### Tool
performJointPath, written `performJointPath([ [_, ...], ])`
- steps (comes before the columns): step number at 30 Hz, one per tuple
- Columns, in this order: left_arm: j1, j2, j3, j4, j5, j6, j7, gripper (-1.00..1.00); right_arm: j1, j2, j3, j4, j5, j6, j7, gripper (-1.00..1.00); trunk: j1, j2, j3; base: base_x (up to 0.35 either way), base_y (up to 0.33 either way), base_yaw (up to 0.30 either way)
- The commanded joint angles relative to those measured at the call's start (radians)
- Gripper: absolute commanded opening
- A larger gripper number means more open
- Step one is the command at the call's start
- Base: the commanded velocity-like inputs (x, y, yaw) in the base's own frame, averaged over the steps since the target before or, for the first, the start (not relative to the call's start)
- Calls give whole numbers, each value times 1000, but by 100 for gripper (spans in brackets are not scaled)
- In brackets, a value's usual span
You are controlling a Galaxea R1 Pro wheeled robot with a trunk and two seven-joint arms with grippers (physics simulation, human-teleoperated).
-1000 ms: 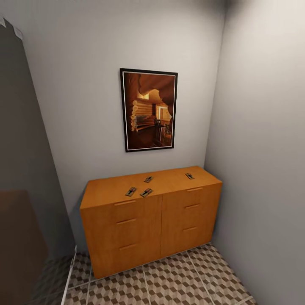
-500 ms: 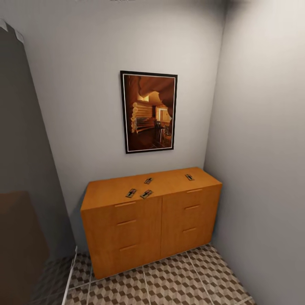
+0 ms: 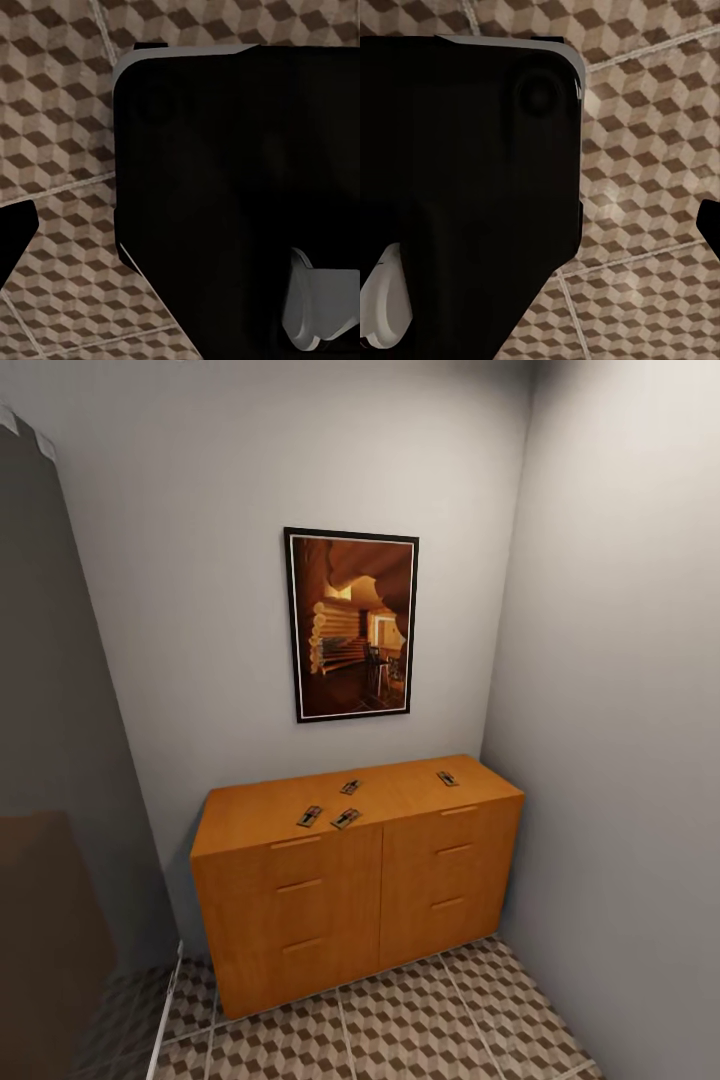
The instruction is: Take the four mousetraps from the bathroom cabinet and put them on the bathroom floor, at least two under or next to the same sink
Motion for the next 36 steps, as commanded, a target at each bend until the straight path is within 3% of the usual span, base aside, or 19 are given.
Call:
performJointPath([
  [1, 0, 0, 1, -1, 1, -1, 1, 100, 0, 0, 0, 0, 0, -4, -1, 100, 0, -1, -1, 0, 0, 0],
  [20, 0, 0, 1, -1, 1, -1, 1, 100, 0, 0, 0, 0, 0, -4, -1, 100, 0, -1, -1, 0, -2, 0],
  [36, 0, 2, 0, -1, 5, -1, 2, 100, 0, 0, 0, 0, 0, -4, -1, 100, 0, -1, -1, 0, -108, 0],
])
